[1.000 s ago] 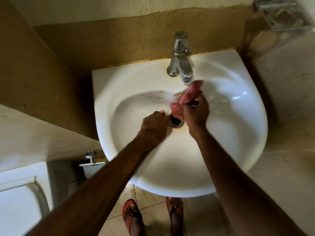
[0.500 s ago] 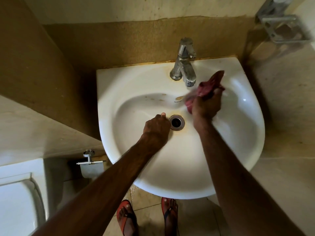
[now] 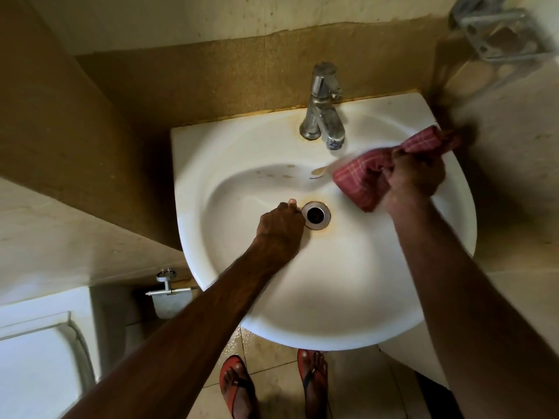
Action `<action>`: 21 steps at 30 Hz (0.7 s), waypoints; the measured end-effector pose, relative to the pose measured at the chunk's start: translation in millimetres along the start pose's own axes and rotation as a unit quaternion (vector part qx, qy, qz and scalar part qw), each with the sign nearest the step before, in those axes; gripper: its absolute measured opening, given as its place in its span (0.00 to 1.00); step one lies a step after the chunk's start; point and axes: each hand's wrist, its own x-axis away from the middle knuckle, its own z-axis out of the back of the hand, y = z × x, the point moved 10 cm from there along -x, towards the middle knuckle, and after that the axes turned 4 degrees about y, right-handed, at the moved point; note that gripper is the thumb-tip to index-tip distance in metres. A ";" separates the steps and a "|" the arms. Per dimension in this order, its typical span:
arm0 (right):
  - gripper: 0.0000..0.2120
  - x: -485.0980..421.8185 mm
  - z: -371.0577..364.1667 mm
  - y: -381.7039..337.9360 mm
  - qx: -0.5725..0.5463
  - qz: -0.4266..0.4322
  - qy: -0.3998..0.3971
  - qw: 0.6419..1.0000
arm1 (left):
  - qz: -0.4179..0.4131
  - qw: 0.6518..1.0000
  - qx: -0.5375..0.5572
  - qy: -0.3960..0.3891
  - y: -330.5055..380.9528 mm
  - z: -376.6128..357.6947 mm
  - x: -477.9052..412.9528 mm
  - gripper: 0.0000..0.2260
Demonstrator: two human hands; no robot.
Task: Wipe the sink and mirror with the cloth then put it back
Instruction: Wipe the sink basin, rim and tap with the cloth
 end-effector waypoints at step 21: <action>0.23 24.2 -7.6 15.9 0.056 -0.012 0.057 0.997 | 0.006 1.000 -0.026 -0.002 -3.9 -11.0 -7.6 0.26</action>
